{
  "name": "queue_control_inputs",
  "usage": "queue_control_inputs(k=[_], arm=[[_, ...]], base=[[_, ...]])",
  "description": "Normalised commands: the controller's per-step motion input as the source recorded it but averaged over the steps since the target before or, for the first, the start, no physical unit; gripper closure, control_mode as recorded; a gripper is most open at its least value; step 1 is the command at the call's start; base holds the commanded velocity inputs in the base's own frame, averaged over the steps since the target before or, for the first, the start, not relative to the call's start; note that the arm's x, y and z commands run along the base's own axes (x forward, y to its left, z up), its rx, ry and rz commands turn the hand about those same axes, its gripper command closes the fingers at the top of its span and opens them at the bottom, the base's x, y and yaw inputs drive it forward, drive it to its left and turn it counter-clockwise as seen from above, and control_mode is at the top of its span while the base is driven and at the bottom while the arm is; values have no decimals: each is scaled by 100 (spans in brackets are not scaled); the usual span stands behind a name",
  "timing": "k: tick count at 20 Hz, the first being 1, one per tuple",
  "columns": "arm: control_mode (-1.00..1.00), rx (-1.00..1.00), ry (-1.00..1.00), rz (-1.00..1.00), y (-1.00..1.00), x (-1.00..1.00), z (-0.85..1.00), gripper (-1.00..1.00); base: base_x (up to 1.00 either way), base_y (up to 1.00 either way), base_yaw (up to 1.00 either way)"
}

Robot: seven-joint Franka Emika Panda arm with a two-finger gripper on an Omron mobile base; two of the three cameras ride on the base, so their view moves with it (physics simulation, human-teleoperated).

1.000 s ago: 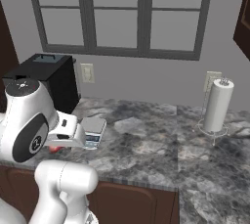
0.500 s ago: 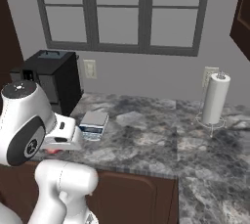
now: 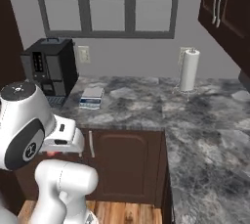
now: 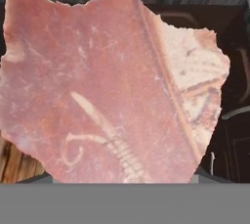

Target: Take the steak from the fridge and place it on the digital scale on the counter by the fridge. Wait a few seconds for a reading, then move it to the plate on the dining counter.

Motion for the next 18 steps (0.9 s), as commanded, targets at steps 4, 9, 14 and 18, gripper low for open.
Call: queue_control_inputs(k=[4,9,14,18], arm=[[100,0,0,0,0,0,0,100],[100,0,0,0,0,0,0,100],[100,0,0,0,0,0,0,100],[100,0,0,0,0,0,0,100]], base=[[-42,-21,-59],[-14,-1,-79],[-4,0,-81],[0,-1,-78]])
